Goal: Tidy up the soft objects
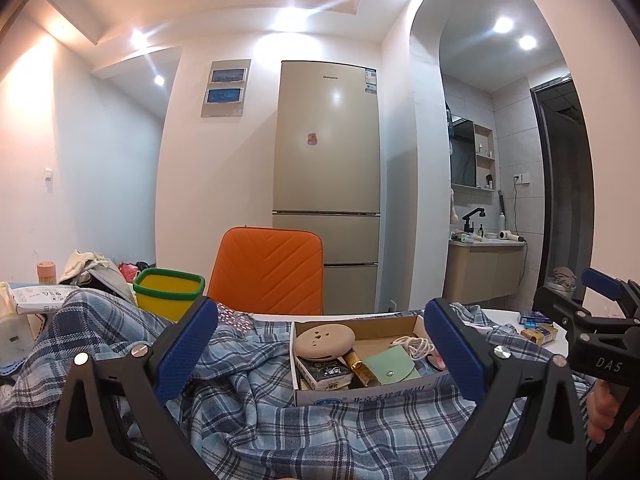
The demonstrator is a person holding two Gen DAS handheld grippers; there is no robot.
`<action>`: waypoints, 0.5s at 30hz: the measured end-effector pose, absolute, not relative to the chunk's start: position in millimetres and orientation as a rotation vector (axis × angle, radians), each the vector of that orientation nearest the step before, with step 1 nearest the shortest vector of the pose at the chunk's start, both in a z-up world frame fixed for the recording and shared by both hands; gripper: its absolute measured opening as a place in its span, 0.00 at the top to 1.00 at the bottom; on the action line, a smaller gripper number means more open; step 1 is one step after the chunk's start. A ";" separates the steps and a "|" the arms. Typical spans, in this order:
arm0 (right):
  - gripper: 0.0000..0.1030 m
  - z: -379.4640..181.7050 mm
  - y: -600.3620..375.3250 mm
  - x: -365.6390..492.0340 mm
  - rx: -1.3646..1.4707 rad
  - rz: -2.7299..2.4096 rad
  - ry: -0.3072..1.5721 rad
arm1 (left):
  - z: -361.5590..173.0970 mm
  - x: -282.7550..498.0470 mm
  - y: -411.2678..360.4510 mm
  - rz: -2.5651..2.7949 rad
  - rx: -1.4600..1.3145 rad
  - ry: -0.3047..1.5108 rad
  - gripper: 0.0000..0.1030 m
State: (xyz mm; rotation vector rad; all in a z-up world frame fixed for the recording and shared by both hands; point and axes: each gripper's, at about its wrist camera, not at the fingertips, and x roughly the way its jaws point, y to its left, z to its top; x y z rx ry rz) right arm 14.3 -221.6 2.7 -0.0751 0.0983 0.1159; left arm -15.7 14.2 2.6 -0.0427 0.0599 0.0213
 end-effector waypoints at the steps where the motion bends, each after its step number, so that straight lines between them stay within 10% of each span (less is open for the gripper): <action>1: 0.00 3.0 -221.7 13.6 -0.075 0.118 0.098 | 2.6 -15.3 14.5 0.021 -0.042 0.059 0.00; 15: 0.00 2.8 -221.5 14.1 -0.075 0.116 0.098 | -0.4 -11.3 20.1 0.031 -0.061 0.083 0.00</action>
